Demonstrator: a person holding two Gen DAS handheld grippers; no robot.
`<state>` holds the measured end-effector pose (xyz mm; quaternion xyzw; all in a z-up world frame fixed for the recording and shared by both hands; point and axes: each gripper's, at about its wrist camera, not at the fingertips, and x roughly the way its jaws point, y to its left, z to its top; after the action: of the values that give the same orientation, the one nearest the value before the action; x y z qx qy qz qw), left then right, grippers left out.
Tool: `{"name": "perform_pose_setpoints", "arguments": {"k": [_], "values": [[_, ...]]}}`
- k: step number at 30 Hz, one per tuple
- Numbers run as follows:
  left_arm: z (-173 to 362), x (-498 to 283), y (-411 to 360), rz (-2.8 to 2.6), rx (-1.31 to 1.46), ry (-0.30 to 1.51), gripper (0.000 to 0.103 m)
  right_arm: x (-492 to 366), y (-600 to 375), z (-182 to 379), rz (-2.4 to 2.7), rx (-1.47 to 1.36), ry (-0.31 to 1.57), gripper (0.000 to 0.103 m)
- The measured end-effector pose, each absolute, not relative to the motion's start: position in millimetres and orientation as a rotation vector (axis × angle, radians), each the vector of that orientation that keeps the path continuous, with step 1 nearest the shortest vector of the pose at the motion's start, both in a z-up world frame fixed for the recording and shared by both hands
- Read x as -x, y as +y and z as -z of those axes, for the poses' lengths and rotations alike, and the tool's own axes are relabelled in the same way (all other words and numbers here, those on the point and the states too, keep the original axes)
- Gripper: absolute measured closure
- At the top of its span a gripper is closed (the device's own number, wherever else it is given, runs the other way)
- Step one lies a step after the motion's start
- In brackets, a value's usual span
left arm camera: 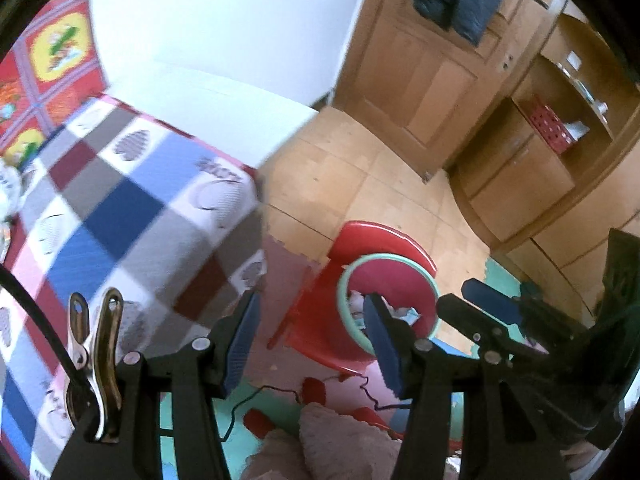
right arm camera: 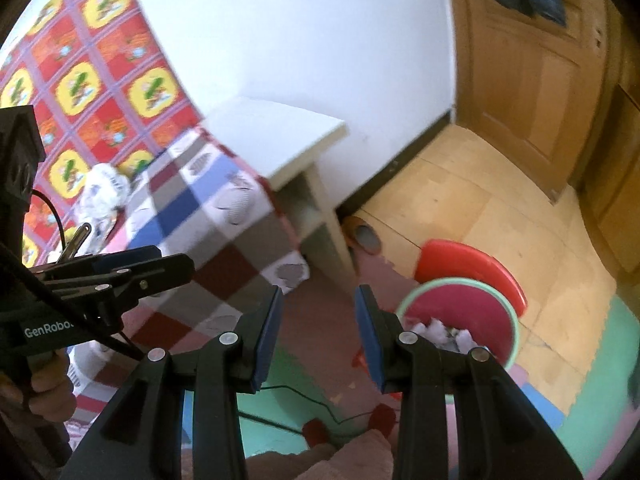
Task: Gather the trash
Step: 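Move both open tools away from the red bin back over the bed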
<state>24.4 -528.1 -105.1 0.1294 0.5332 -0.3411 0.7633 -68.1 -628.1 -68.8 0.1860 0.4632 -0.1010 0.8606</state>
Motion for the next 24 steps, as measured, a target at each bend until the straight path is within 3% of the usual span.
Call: {"name": "perform_pose_setpoints", "arguments": {"k": [24], "values": [[22.5, -71.0, -350.8, 0.377, -0.142, 0.995, 0.046, -27.8, -488.7, 20.6, -0.174, -0.188, 0.907, 0.064]]}}
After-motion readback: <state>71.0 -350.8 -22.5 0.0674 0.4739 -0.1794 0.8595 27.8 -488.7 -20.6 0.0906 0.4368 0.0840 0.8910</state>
